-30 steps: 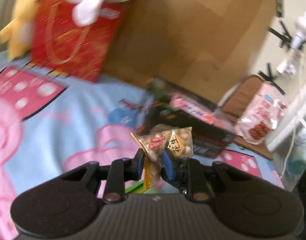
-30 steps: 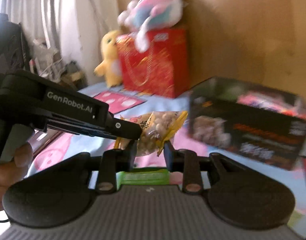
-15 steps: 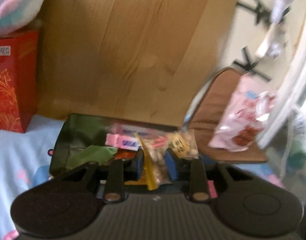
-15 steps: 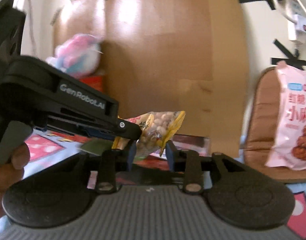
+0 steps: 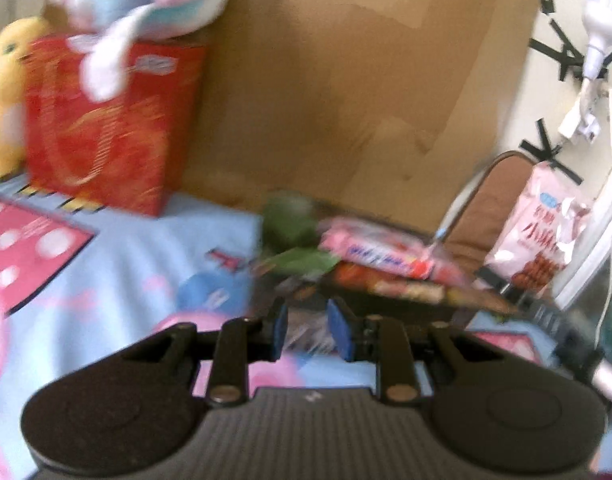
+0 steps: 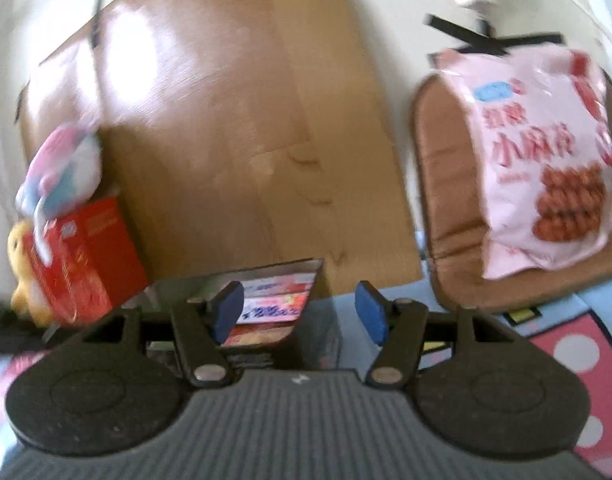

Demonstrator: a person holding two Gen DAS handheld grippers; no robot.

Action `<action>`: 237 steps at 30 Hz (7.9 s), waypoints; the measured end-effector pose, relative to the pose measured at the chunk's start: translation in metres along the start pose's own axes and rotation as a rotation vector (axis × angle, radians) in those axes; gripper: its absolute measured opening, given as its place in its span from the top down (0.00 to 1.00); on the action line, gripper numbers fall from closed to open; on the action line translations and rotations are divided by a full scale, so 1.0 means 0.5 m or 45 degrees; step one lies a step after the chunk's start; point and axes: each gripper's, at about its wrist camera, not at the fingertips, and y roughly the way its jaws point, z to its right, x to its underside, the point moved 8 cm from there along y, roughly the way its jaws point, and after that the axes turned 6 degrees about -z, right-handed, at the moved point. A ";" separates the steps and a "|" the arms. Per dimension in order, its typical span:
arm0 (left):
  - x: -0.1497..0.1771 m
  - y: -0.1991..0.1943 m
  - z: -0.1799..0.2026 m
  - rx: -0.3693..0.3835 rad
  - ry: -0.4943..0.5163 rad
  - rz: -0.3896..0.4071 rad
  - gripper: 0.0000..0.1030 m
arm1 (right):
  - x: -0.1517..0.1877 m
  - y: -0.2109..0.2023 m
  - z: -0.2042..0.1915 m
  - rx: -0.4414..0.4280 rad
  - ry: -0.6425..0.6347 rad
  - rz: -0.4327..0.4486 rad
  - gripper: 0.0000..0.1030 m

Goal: Organize snacks
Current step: 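Carry the peanut bag into the black box and open the left tool, then grasp the green soda-cracker packet with the left tool and lift it, then carry the cracker packet over the black box and open the left tool, then grasp the light green snack bag on the sheet with the right tool, then carry the green bag over the black box and open the right tool, then grasp the pale green flat packet with the right tool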

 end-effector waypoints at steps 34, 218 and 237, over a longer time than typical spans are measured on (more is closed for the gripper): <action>0.209 -0.099 -0.136 0.241 -0.291 -0.176 0.65 | 0.292 -0.200 -0.352 -0.757 -0.558 -0.615 0.35; 0.152 -0.002 0.087 0.470 0.185 -0.276 0.63 | 0.202 -0.306 0.004 -0.569 0.138 -0.608 0.48; 0.224 -0.030 0.068 0.310 0.236 -0.334 0.66 | 0.223 -0.241 -0.131 -0.499 -0.005 -0.654 0.59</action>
